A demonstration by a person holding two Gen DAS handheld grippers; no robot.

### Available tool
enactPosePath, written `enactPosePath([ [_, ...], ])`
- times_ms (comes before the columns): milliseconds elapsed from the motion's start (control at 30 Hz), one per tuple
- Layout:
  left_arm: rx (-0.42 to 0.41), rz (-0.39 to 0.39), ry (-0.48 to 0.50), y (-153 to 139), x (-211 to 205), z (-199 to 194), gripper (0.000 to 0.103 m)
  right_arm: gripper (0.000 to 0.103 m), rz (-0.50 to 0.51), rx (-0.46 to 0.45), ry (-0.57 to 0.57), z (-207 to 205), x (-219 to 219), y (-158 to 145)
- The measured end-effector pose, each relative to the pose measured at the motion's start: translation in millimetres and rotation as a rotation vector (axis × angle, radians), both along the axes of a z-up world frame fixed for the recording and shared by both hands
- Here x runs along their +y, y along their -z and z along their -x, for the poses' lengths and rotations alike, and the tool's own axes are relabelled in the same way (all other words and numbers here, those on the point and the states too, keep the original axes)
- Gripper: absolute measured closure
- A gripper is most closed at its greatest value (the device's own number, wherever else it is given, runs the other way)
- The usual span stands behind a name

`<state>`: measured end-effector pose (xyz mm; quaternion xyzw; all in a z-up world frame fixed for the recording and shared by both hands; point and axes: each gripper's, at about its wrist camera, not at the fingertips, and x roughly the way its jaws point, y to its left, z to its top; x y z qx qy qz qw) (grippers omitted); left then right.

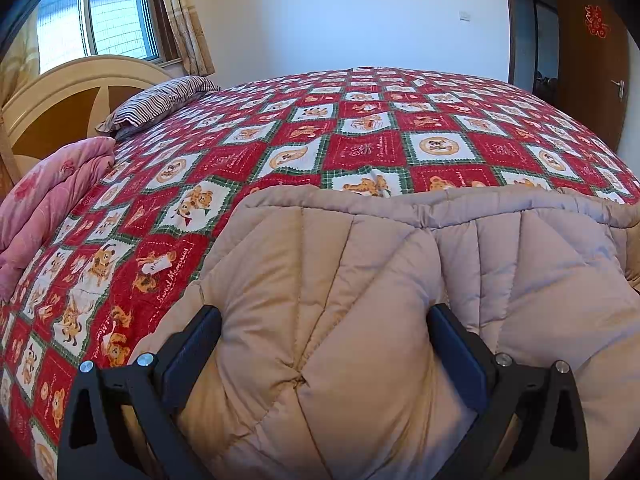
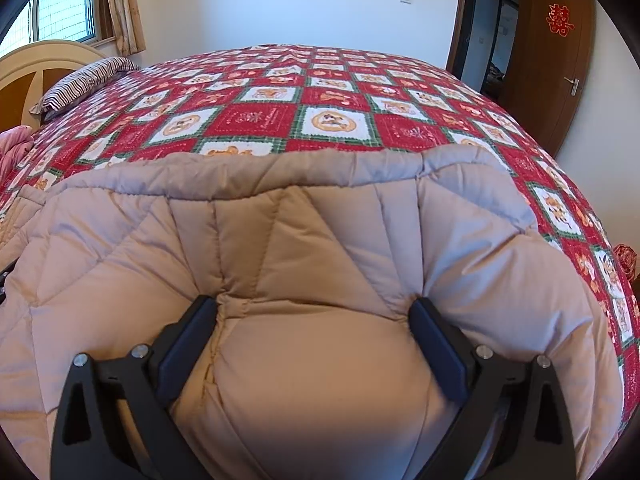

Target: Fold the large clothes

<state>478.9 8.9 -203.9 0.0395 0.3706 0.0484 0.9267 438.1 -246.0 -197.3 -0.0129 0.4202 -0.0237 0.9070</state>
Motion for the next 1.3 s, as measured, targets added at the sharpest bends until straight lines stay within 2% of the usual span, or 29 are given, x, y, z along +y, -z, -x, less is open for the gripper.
enactPosePath([
  [200, 0.012, -0.002, 0.002, -0.6, 1.5, -0.1, 0.001, 0.004, 0.027, 0.013, 0.005, -2.4, 3.5, -0.2],
  [300, 0.041, 0.005, -0.006, -15.5, 4.9, 2.8, 0.001, 0.004, 0.041, 0.03, 0.015, -2.1, 4.6, -7.1],
  [367, 0.005, 0.009, -0.01, -34.8, 4.6, 15.6, 0.001, 0.004, 0.043, 0.029, 0.042, 4.5, 5.7, -17.7],
  [433, -0.06, 0.02, 0.002, -54.7, 4.6, 31.0, 0.001, 0.007, 0.022, -0.014, 0.064, 15.8, 13.1, -35.7],
  [567, -0.131, -0.084, -0.041, -72.2, 11.8, 50.3, 0.001, 0.007, -0.047, -0.109, 0.035, 32.2, 44.1, -67.9],
  [667, -0.114, -0.116, -0.097, -59.6, 27.0, 48.9, 0.001, 0.008, 0.009, -0.114, -0.015, 29.2, 77.2, -64.4],
  [700, -0.083, -0.105, -0.097, -51.5, 30.6, 44.9, 0.001, 0.009, 0.048, -0.091, -0.019, 23.0, 85.5, -50.8],
  [767, -0.035, -0.097, -0.102, -33.1, 35.0, 37.5, 0.001, 0.013, 0.042, -0.031, 0.001, 12.2, 83.6, -25.2],
  [867, -0.021, -0.024, -0.101, -15.3, 43.4, 32.9, 0.001, 0.008, 0.045, -0.038, 0.001, 8.9, 83.3, -14.3],
  [967, -0.004, 0.022, -0.122, -9.6, 48.2, 28.2, 0.001, 0.005, 0.055, -0.02, -0.005, 2.9, 85.0, -8.2],
  [1300, 0.01, -0.012, -0.121, -6.7, 37.6, 23.9, 0.001, 0.0, 0.063, 0.006, -0.007, -2.3, 86.8, 0.5],
])
